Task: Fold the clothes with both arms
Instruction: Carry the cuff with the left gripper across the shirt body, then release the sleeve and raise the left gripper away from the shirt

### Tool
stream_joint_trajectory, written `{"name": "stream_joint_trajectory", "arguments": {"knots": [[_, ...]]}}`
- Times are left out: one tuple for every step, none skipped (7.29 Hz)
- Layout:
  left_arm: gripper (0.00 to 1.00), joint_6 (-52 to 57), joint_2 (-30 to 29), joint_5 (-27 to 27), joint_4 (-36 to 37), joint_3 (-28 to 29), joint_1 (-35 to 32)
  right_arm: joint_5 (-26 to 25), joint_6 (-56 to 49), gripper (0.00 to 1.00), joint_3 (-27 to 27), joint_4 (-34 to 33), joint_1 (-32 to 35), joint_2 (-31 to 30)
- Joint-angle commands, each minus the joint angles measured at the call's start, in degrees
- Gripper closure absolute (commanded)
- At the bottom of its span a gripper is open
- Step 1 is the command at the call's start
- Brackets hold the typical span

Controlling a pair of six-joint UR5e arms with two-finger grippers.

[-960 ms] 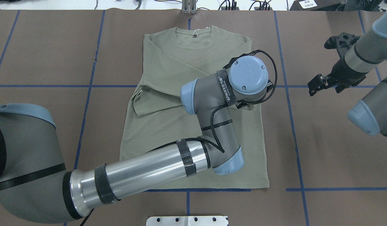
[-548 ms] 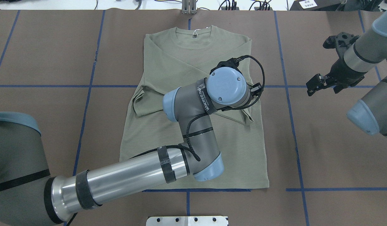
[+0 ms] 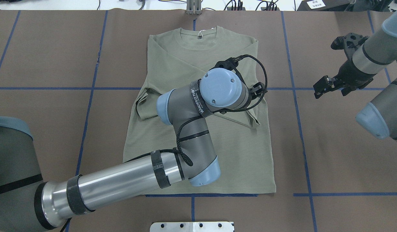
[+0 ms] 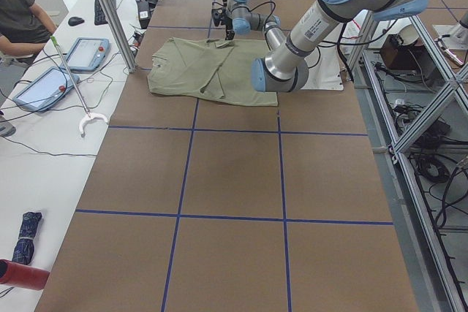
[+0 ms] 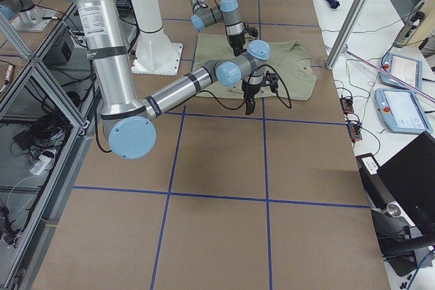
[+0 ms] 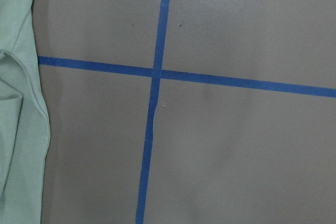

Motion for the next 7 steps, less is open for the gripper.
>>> {"name": "stream_joint_trajectory", "arguments": {"knots": [[0.00,1.68,4.15,-6.37,4.54,-4.00,-3.93,0.00,3.47,0.00,2.72,0.09,-0.85,0.07],[0.00,5.79,8.36,-7.20,7.36,-9.69,-5.18,-0.08,6.46,0.00,4.48,0.09,-2.34,0.07],[0.00,8.44,9.01,-7.30,7.73,-9.92,-8.15,-0.17,7.19,0.00,4.76,0.61,-2.96,0.07],[0.00,12.73,9.28,-7.30,7.82,-8.10,-11.57,-0.17,7.19,0.00,4.76,0.96,-3.23,0.07],[0.00,16.52,9.63,-6.95,7.74,-4.25,-14.74,-0.17,7.19,0.00,4.76,1.05,-3.23,0.07],[0.00,19.69,9.54,-6.08,6.87,-0.12,-17.55,-0.09,7.28,0.00,4.85,1.92,-3.15,-0.02],[0.00,21.29,9.37,-2.07,4.68,3.66,-19.06,-0.09,7.28,0.00,4.85,2.02,-3.14,-0.02]]}}
